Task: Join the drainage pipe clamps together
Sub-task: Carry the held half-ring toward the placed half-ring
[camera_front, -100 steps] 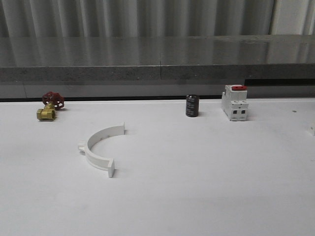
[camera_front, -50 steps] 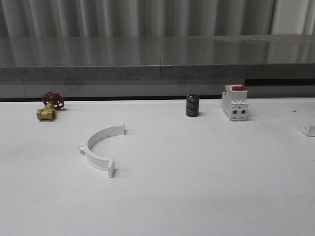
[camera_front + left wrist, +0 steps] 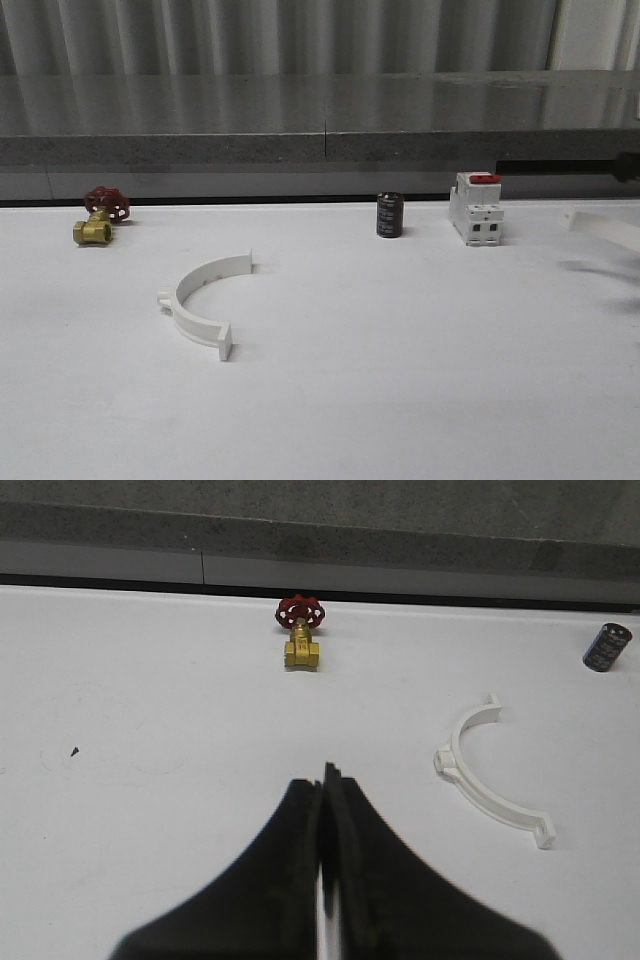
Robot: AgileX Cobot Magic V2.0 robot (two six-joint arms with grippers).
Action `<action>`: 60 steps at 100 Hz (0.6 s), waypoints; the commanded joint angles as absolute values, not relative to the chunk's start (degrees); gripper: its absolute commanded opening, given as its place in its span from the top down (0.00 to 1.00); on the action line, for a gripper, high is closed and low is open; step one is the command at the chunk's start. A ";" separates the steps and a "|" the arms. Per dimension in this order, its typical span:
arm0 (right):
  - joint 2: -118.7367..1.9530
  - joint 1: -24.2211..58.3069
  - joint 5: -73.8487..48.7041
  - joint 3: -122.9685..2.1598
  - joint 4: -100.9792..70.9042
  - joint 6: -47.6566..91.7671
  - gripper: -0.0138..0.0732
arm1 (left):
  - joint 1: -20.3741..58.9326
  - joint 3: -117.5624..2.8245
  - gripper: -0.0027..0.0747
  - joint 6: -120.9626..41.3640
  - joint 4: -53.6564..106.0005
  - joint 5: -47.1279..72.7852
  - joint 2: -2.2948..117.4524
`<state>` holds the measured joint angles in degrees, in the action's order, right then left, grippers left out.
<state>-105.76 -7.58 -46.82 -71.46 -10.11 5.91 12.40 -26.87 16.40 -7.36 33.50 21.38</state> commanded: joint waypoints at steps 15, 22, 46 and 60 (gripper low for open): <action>-98.66 9.49 -47.09 -73.96 -5.69 -11.58 0.76 | 12.30 -28.36 0.99 16.46 -7.62 29.30 21.62; -98.97 15.19 -46.34 -74.70 -0.82 -20.34 0.76 | 12.30 -28.36 0.99 16.46 -7.62 29.30 21.62; -104.19 29.42 -47.34 -81.33 11.30 -42.82 0.76 | 12.30 -28.36 0.99 16.46 -7.51 29.30 21.62; -108.99 34.43 -48.08 -86.25 11.30 -45.80 0.76 | 12.30 -28.36 0.99 16.46 -7.31 29.30 21.62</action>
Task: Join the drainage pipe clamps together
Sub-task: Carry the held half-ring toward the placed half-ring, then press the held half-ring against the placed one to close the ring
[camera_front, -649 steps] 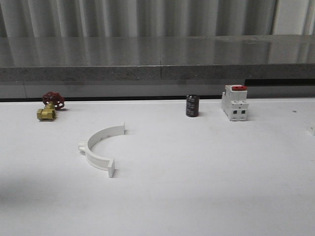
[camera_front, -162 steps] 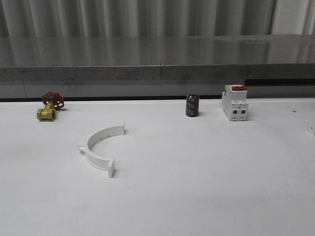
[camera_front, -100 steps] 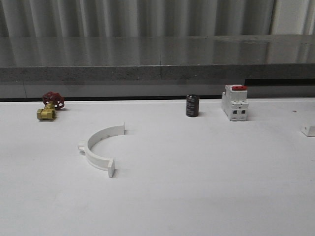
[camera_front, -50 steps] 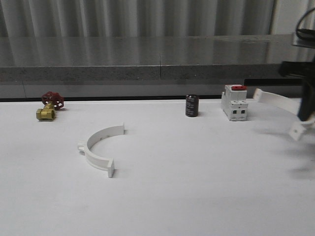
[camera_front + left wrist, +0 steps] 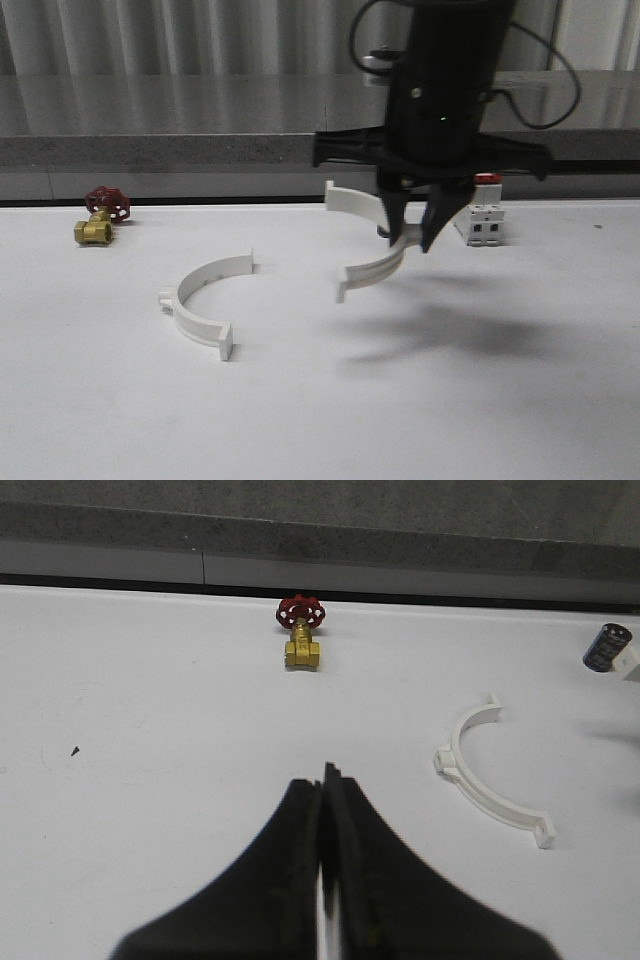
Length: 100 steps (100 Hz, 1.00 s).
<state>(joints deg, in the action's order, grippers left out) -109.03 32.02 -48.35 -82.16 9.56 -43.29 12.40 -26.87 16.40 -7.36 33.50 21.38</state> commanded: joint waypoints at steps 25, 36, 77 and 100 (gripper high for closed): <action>-116.31 37.05 -50.48 -94.19 11.44 -48.69 0.76 | 12.30 -28.36 0.99 16.46 -7.31 29.30 21.62; -117.39 37.05 -50.61 -95.34 11.81 -50.29 0.76 | 12.30 -28.36 0.99 16.46 -7.31 29.30 21.62; -119.82 38.03 -48.89 -95.62 11.81 -53.08 0.76 | 12.30 -28.36 0.99 16.46 -7.31 29.30 21.62; -119.84 38.15 -47.20 -95.62 11.95 -54.73 0.76 | 12.30 -28.36 0.99 16.46 -7.31 29.30 21.62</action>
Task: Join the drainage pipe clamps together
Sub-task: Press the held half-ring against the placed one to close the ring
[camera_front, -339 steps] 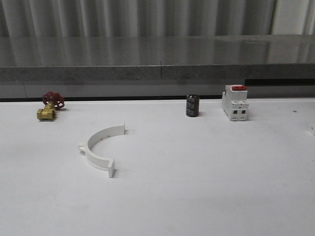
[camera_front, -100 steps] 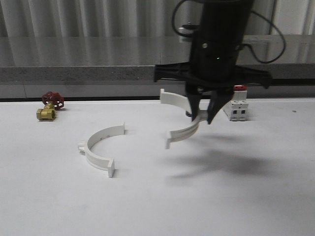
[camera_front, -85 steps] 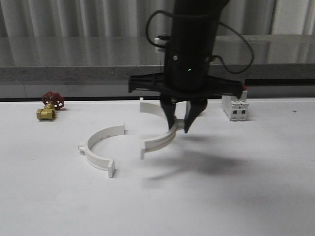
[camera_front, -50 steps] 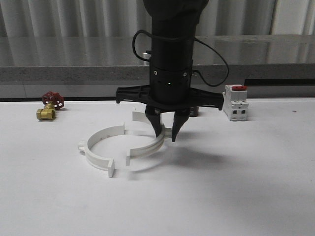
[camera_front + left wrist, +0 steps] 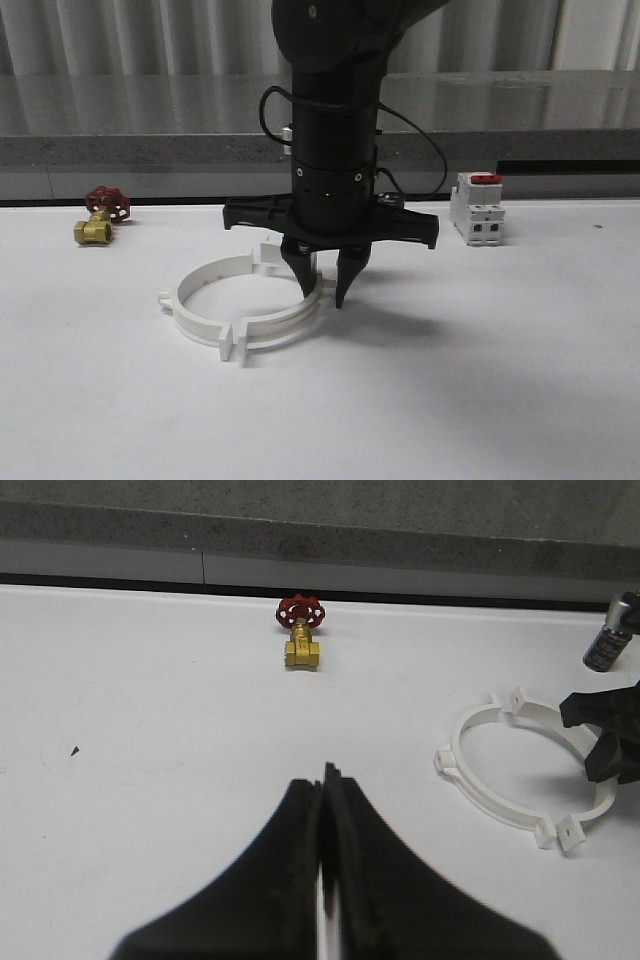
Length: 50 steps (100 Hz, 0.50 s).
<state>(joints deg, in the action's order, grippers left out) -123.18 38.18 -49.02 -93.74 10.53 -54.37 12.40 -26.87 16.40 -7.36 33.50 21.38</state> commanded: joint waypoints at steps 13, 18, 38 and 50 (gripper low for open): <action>-119.87 38.15 -46.89 -95.62 11.95 -55.10 0.76 | 12.30 -28.36 0.99 16.46 -7.31 29.30 21.62; -119.91 38.15 -46.81 -95.62 11.95 -55.10 0.76 | 12.30 -28.36 0.99 16.46 -7.31 29.30 21.62; -119.93 38.15 -46.26 -95.62 11.95 -55.10 0.76 | 12.30 -28.36 0.99 16.46 -7.31 29.30 21.62; -119.93 38.15 -46.04 -95.62 11.95 -55.10 0.76 | 12.30 -28.36 0.99 16.46 -7.31 29.30 21.62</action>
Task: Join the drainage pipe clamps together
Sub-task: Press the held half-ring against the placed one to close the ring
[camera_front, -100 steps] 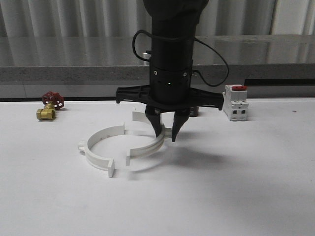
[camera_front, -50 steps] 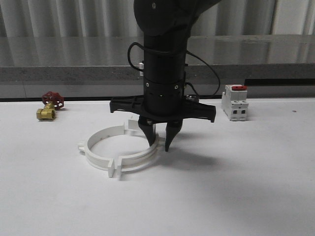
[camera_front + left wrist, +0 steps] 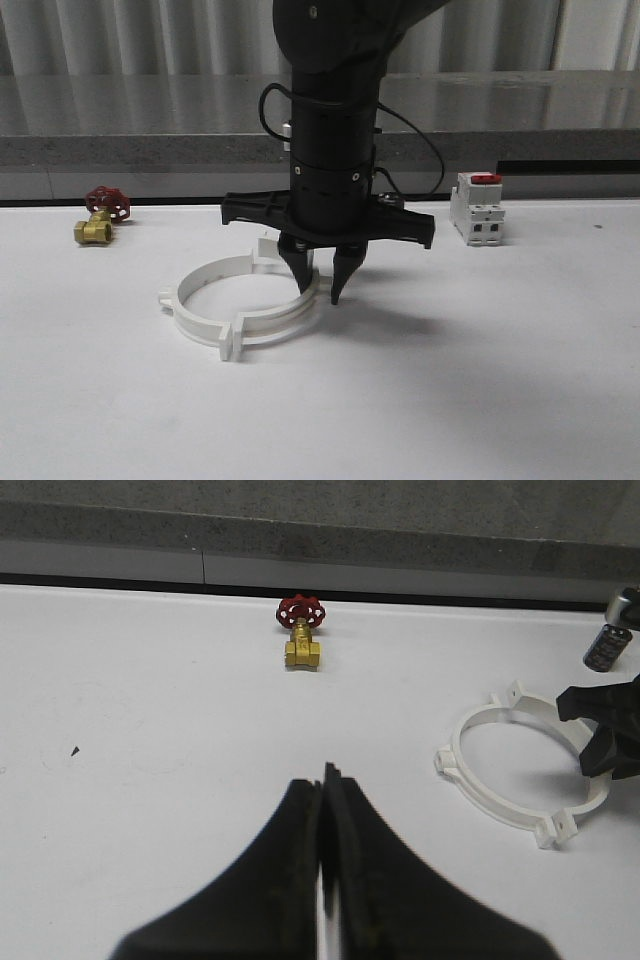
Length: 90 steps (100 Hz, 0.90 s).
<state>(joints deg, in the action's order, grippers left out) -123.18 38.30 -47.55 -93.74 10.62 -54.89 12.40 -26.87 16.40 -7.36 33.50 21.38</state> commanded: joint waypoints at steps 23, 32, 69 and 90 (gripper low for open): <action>-119.93 38.15 -45.54 -95.62 11.95 -55.10 0.76 | 12.30 -28.36 0.99 16.46 -7.31 29.30 21.62; -119.93 38.15 -45.45 -95.62 11.95 -55.10 0.76 | 12.30 -28.36 0.99 16.46 -7.31 29.30 21.62; -121.10 38.15 -45.32 -95.62 11.95 -55.10 0.76 | 12.30 -28.36 0.99 16.46 -7.31 29.30 21.62; -121.54 38.15 -44.79 -95.62 11.76 -53.94 0.76 | 12.30 -28.36 0.99 16.46 -7.31 29.30 21.62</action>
<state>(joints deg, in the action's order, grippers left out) -124.48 38.30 -46.21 -93.74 10.62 -54.82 12.40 -26.87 16.40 -7.36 33.50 21.38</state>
